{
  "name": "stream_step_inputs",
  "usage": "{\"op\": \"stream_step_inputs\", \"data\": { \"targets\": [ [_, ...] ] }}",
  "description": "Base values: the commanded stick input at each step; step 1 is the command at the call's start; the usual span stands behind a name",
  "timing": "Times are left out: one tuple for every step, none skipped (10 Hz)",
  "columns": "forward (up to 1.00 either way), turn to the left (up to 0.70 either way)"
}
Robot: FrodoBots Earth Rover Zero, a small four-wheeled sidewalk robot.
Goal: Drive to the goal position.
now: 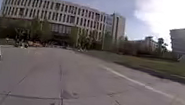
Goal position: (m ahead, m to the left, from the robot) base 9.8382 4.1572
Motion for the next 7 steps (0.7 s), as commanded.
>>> {"op": "stream_step_inputs", "data": {
  "targets": [
    [1.00, 0.26],
    [1.00, 0.07],
    [1.00, 0.00],
    [1.00, 0.00],
    [1.00, 0.00],
    [1.00, 0.00],
    [1.00, 0.00]
  ]
}}
